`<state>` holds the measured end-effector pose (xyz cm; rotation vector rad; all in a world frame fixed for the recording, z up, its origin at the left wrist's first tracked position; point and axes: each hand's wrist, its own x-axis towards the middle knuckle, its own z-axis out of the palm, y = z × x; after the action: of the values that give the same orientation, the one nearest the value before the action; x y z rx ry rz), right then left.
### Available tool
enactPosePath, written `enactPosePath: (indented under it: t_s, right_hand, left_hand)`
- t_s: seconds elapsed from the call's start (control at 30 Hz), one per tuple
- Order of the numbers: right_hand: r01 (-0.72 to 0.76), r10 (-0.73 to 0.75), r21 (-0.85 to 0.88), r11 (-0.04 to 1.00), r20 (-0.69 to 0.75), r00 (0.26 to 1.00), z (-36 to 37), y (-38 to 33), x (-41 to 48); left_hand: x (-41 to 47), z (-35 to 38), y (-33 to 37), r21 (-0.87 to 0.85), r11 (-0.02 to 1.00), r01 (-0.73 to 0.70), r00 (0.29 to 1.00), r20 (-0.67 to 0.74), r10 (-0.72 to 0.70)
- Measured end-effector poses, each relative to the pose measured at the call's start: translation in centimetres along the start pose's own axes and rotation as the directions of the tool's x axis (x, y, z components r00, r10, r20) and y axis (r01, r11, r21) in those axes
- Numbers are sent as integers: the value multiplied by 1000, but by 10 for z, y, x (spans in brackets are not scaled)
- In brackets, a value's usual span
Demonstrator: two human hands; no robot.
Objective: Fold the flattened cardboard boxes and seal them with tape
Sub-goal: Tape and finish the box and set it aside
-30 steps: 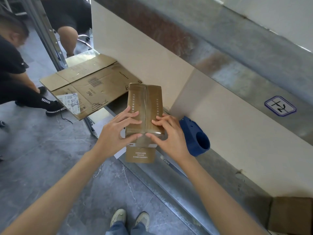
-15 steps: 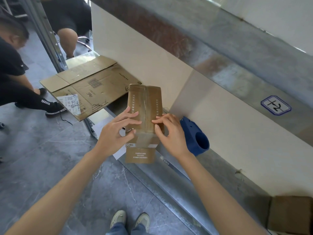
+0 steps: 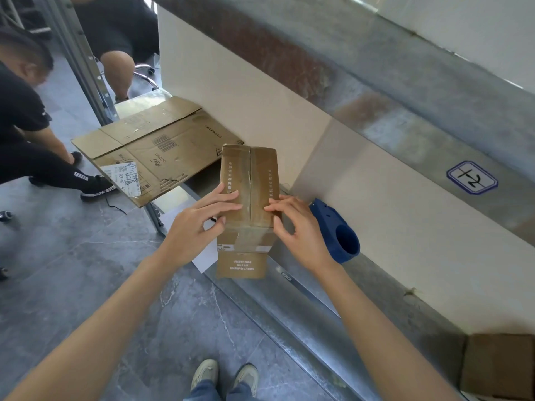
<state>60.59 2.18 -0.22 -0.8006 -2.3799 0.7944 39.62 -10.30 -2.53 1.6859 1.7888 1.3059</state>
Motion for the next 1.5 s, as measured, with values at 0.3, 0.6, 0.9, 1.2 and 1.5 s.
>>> enactPosePath:
  t_s: [0.3, 0.6, 0.9, 1.2, 1.5]
  right_hand:
    - [-5, 3, 17, 1000, 94, 996, -9, 1, -5]
    - [51, -52, 9, 999, 108, 993, -12, 4, -3]
    - [-36, 39, 69, 997, -43, 998, 8, 5, -1]
    - [75, -59, -61, 995, 232, 971, -22, 14, 9]
    - [97, -100, -121, 988, -20, 995, 4, 3, -1]
  left_hand:
    - [0, -10, 5, -134, 985, 104, 991, 92, -92]
    - [-1, -10, 7, -168, 978, 126, 990, 81, -114]
    - [-1, 1, -1, -163, 981, 109, 993, -14, -113]
    - [11, -25, -6, 18, 999, 35, 980, 193, -38]
    - [-1, 8, -2, -10, 1000, 21, 995, -100, -22]
